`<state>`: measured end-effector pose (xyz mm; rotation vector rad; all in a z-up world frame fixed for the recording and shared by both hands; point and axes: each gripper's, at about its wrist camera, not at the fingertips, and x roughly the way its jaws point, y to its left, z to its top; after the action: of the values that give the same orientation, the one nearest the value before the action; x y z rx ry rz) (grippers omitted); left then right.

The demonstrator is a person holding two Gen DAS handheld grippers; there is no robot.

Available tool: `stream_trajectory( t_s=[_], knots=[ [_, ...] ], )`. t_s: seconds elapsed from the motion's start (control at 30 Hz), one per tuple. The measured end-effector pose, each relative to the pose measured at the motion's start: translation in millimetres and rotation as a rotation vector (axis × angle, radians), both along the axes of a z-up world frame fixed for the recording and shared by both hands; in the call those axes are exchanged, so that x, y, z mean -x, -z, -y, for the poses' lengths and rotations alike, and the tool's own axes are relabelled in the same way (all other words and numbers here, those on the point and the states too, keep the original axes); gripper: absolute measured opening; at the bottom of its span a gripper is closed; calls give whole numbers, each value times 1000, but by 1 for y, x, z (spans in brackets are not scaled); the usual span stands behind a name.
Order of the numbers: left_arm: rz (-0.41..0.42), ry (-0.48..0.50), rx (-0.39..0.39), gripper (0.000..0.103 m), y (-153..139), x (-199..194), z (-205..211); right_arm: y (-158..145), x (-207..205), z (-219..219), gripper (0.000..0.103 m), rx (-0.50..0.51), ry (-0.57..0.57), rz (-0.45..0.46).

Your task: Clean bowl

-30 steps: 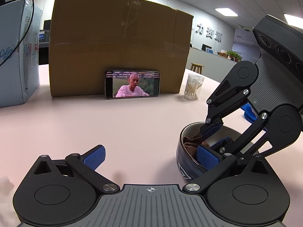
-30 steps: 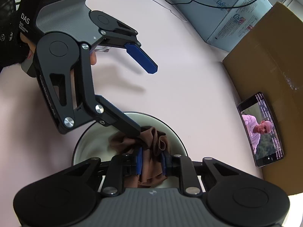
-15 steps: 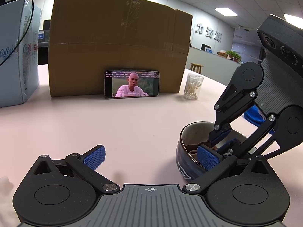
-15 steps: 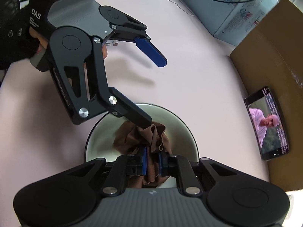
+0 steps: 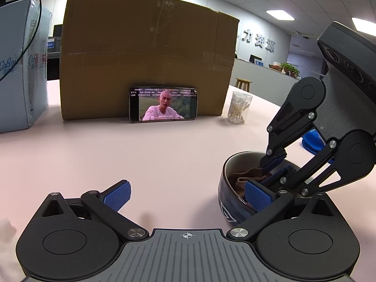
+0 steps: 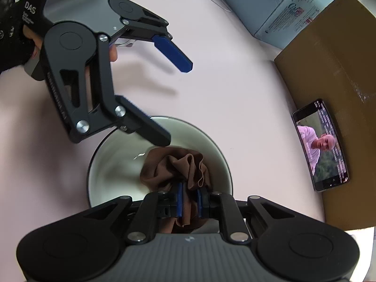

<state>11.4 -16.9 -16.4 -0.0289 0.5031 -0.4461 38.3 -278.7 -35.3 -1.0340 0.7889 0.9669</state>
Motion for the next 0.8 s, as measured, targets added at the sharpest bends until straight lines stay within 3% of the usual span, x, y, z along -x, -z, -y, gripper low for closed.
stream_trajectory(
  t_s=[0.3, 0.47, 0.8],
  knots=[
    [-1, 0, -2, 103, 0, 0, 0, 0, 6, -6, 13, -28, -37, -5],
    [-2, -1, -2, 103, 0, 0, 1, 3, 2, -12, 13, -11, -40, 45],
    [-2, 1, 0, 103, 0, -1, 1, 2, 0, -9, 13, 36, -8, 42]
  ],
)
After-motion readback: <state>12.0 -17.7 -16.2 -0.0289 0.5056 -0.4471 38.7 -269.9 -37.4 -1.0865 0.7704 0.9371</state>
